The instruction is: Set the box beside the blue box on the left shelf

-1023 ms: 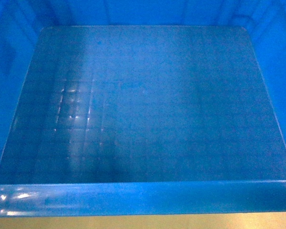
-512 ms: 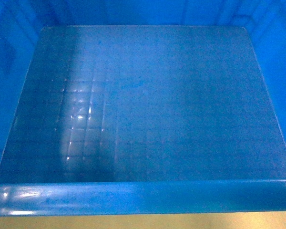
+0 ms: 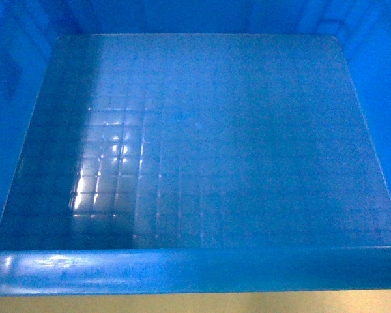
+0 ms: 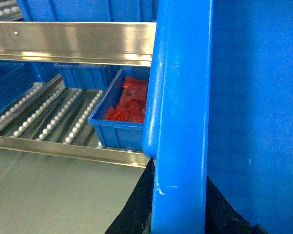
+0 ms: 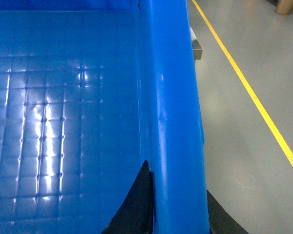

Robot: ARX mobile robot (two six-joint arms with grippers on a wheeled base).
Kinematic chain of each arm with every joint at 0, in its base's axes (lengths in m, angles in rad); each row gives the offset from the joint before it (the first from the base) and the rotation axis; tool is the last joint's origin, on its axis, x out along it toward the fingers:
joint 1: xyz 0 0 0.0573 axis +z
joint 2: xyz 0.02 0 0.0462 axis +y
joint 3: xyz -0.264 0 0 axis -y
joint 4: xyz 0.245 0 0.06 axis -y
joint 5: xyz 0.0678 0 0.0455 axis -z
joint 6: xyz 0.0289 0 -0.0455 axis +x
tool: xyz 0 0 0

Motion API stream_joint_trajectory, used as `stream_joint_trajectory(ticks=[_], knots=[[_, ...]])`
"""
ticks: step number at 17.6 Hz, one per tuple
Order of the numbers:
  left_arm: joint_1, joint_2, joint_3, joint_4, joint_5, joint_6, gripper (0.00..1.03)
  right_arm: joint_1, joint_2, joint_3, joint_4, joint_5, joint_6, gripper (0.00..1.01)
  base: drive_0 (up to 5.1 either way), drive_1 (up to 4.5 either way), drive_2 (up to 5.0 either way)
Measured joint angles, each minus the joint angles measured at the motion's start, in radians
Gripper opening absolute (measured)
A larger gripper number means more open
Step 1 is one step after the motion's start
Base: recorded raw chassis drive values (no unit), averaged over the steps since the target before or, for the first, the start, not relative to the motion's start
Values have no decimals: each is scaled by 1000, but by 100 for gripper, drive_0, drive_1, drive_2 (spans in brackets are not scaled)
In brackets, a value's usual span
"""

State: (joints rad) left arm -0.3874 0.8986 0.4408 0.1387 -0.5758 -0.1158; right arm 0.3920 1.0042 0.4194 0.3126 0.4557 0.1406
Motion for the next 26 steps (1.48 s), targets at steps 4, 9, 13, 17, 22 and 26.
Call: stream_joint_trajectory(ticks=[4,9,13,17,22,26], knots=[[0,0,0,-2,0,0,12,0,1,0,0,0,0,10,-482,259,259],[0,0,0,-2,0,0,12,0,1,0,0,0,0,10,-503,242,242],[0,0,0,0,-1,0,12,0,1,0,1,0,0,10,-504,241,241],[0,0,0,-1,-1,0,12,0,1,0,2,0,0,10,-511,234,234],[0,0,0,-2,0,0,12,0,1,0,0,0,0,10,-500,241,241],[0,0,0,0,0,0,12,0,1,0,0,0,0,10,-499,242,242]])
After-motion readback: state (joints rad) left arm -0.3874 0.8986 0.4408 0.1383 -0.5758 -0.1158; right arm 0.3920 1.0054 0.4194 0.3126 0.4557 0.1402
